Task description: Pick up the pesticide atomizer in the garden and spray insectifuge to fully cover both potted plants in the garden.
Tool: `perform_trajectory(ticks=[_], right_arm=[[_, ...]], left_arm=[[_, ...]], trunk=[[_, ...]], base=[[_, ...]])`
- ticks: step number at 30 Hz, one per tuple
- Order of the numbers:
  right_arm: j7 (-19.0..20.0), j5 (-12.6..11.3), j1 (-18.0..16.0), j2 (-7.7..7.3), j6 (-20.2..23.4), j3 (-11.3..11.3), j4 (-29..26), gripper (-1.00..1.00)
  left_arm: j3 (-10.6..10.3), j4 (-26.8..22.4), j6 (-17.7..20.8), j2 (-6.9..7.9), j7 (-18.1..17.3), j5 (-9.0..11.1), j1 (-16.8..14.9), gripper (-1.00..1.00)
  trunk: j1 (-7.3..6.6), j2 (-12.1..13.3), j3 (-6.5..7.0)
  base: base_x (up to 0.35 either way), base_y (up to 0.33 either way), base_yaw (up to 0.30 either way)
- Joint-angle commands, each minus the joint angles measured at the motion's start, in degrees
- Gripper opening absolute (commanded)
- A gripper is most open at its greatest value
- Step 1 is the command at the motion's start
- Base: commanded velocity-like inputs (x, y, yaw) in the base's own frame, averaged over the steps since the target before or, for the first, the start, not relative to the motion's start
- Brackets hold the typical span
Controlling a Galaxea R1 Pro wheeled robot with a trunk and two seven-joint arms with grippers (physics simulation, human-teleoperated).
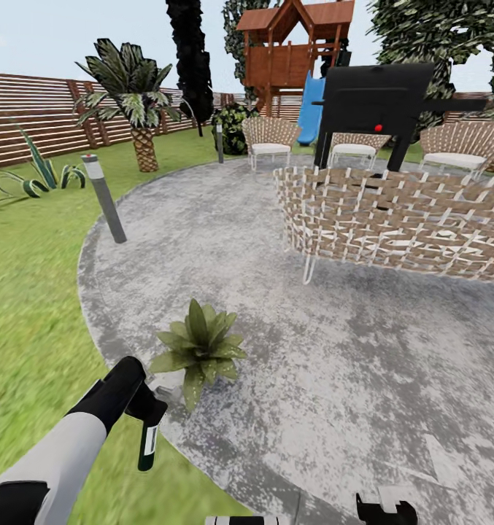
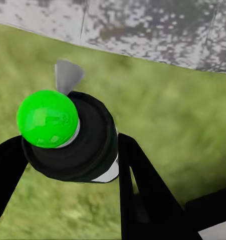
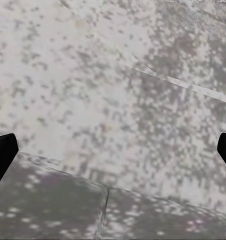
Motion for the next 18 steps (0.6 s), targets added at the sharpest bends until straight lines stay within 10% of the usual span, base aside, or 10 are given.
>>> perform_trajectory(ticks=[1, 18], right_arm=[[-0.12, -0.6, -0.03, -0.01, -0.21, 0.5, 0.04, 1.0], [-0.03, -0.49, -0.03, -0.27, -0.18, 0.57, 0.13, 1.0]], left_arm=[[-0.08, -0.08, 0.12, 0.03, -0.43, -0.45, -0.01, -1.0], [0.52, -1.87, -2.02, -0.65, 7.5, -2.22, 4.79, -1.0]], trunk=[[0.01, -0.02, -0.05], [0.01, -0.02, -0.05]], base=[[0.185, 0.19, -0.034], [0.015, 0.015, -0.003]])
